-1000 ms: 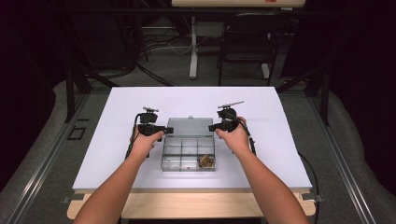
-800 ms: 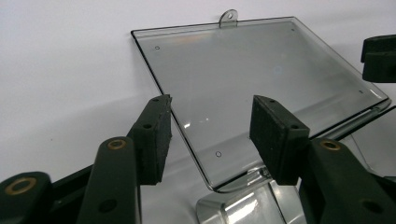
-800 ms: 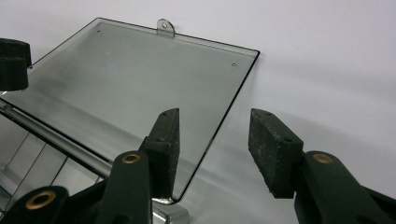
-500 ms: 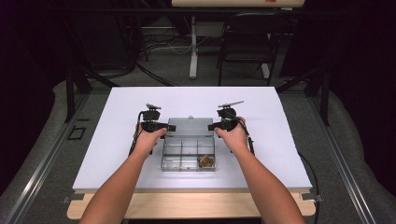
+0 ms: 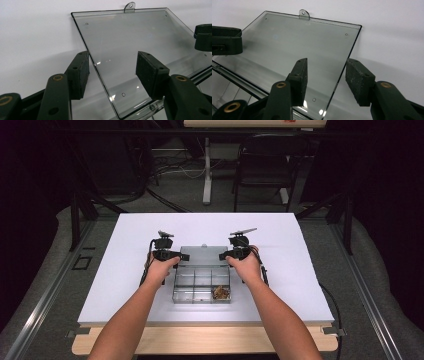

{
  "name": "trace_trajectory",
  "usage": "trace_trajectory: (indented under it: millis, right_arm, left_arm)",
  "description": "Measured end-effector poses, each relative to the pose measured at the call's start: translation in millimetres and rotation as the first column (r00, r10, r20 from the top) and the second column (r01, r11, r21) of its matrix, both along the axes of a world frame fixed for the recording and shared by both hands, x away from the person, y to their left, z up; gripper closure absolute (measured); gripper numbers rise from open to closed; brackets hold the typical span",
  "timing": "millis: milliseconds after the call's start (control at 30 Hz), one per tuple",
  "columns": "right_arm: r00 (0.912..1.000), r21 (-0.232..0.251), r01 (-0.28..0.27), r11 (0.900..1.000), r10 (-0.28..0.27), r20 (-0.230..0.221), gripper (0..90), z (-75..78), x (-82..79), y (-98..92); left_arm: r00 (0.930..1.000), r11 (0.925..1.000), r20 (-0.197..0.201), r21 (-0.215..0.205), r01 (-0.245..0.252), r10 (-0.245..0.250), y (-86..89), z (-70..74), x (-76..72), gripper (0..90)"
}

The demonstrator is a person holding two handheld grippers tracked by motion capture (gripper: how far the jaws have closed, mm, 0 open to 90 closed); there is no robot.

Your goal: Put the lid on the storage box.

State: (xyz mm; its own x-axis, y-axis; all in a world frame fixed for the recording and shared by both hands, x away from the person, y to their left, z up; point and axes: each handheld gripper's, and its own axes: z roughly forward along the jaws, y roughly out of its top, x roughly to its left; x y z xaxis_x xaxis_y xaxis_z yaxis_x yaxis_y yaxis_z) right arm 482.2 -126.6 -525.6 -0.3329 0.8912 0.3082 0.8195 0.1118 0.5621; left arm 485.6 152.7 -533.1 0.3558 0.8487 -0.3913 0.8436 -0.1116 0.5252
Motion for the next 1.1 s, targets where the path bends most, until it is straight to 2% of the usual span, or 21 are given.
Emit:
trace_trajectory:
  millis: [367, 1100]
  right_arm:
    - [0.9994, 0.015, 0.015, 1.0, -0.015, -0.032, 52.2, 0.6, 2.7, 1.0]
    - [0.9971, 0.042, 0.017, 0.999, -0.014, -0.075, 50.5, -3.4, 8.9, -2.1]
  left_arm:
    - [1.0, 1.0, -0.001, 0.0, -0.001, 0.001, -0.8, -0.8, 0.2, 43.3]
    - [0.9996, 0.9989, -0.028, -0.046, -0.002, 0.001, 3.3, -5.0, 4.3, 42.1]
